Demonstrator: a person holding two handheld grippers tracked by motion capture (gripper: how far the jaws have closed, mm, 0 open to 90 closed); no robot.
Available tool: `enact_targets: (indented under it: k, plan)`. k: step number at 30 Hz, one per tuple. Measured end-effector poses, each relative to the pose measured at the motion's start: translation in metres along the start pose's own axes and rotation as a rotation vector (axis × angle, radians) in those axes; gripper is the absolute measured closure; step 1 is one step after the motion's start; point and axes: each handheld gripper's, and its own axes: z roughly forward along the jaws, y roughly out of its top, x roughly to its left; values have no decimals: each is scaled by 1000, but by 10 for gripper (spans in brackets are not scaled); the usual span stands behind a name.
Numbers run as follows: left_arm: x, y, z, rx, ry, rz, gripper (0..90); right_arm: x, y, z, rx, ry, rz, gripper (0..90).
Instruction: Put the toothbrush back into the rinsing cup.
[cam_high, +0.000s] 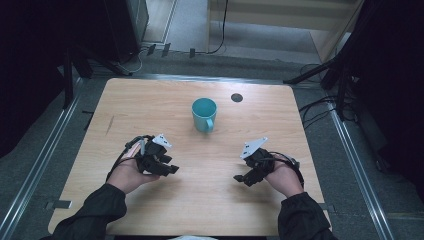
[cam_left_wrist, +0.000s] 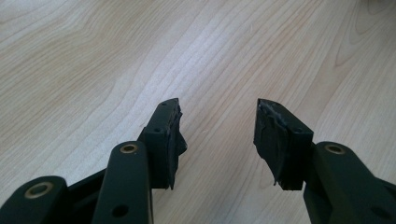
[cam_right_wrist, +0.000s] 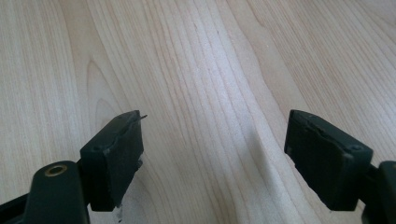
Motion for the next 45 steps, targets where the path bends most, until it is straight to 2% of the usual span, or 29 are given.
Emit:
enact_targets:
  k: [1, 8, 13, 14, 17, 23, 26, 29, 32, 34, 40, 44, 45]
  plan:
    - [1, -1, -1, -3, -5, -17, 503, 0, 1, 1, 1, 3, 0, 193]
    - [3, -3, -5, -15, -7, -28, 507, -1, 4, 3, 5, 8, -9, 193]
    - [6, -6, -8, -16, 7, -45, 514, -2, 6, 4, 4, 14, -15, 193]
    - [8, -7, -10, -13, 21, -43, 520, -2, 7, 4, 3, 15, -19, 193]
    - [10, -8, -12, -14, 23, -47, 525, -2, 8, 5, 3, 16, -19, 193]
    - [17, -11, -20, -28, 23, -80, 520, -2, 8, 5, 8, 17, -20, 193]
    - [19, -11, -26, -29, 30, -65, 537, -2, 8, 5, 10, 17, -23, 193]
    - [20, -12, -28, -34, 28, -70, 544, -2, 8, 6, 11, 18, -24, 193]
    - [23, -13, -31, -45, 29, -88, 540, -2, 8, 6, 12, 18, -24, 193]
    - [27, -14, -35, -49, 24, -117, 534, -1, 8, 6, 12, 18, -23, 193]
    - [32, -16, -43, -63, 32, -131, 536, -1, 8, 5, 10, 18, -25, 193]
    - [36, -18, -49, -55, 50, -162, 563, -1, 8, 5, 9, 18, -25, 193]
    - [38, -19, -50, -57, 54, -158, 566, -1, 8, 5, 9, 19, -25, 193]
